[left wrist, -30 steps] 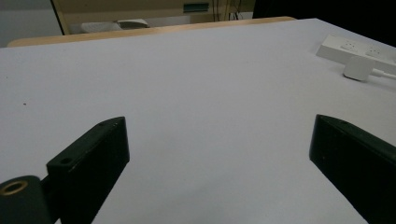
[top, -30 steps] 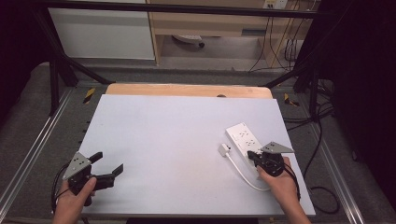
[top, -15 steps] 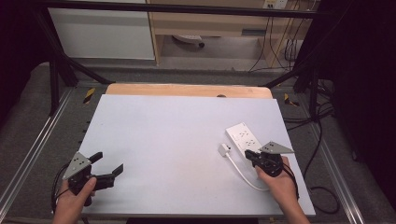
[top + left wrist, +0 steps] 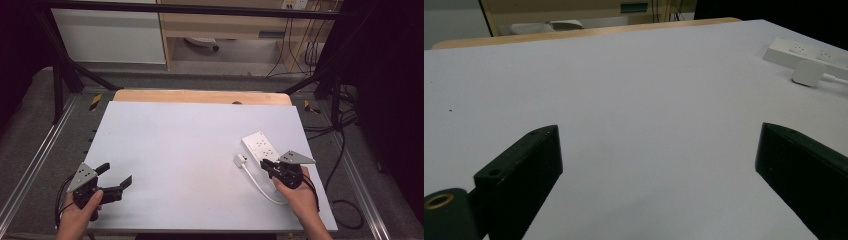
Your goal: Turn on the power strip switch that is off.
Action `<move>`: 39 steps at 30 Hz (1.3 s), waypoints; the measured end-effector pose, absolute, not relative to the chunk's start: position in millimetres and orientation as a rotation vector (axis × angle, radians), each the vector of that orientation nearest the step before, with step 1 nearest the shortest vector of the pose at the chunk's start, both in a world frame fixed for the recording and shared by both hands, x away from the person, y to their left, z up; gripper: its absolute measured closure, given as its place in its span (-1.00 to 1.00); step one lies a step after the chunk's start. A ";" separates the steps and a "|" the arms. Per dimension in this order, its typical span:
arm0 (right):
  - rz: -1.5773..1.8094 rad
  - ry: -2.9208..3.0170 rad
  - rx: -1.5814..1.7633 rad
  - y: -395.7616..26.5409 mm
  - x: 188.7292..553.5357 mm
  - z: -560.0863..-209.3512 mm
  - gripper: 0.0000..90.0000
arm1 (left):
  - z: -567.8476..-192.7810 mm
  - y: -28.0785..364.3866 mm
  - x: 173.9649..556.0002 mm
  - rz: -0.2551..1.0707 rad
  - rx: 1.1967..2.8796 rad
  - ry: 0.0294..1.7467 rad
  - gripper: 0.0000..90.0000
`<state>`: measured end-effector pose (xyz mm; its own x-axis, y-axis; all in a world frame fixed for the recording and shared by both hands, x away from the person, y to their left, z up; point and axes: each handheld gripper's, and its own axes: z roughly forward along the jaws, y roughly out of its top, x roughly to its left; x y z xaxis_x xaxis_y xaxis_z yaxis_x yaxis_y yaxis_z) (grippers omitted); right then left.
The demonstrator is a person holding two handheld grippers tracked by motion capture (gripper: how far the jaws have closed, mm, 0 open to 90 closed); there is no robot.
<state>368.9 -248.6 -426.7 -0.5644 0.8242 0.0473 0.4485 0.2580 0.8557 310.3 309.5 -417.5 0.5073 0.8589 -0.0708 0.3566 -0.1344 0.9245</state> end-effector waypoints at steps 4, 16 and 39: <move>1.247 2.114 1.158 -249.2 369.0 -425.7 0.75 | -417.5 309.5 310.2 0.608 1.717 1.035 -0.89; 1.277 2.091 1.160 -250.0 368.8 -423.1 0.54 | -417.7 309.4 310.3 0.607 1.718 1.035 -0.89; 1.367 1.996 1.164 -252.1 367.9 -414.7 -0.14 | -417.6 310.0 310.1 0.607 1.709 1.039 -0.89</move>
<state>367.9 -252.1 -414.7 -0.5410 0.8362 0.0907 0.3869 0.1516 0.9096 310.1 310.0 -417.6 0.5045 0.8601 -0.0761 0.3561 -0.1269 0.9258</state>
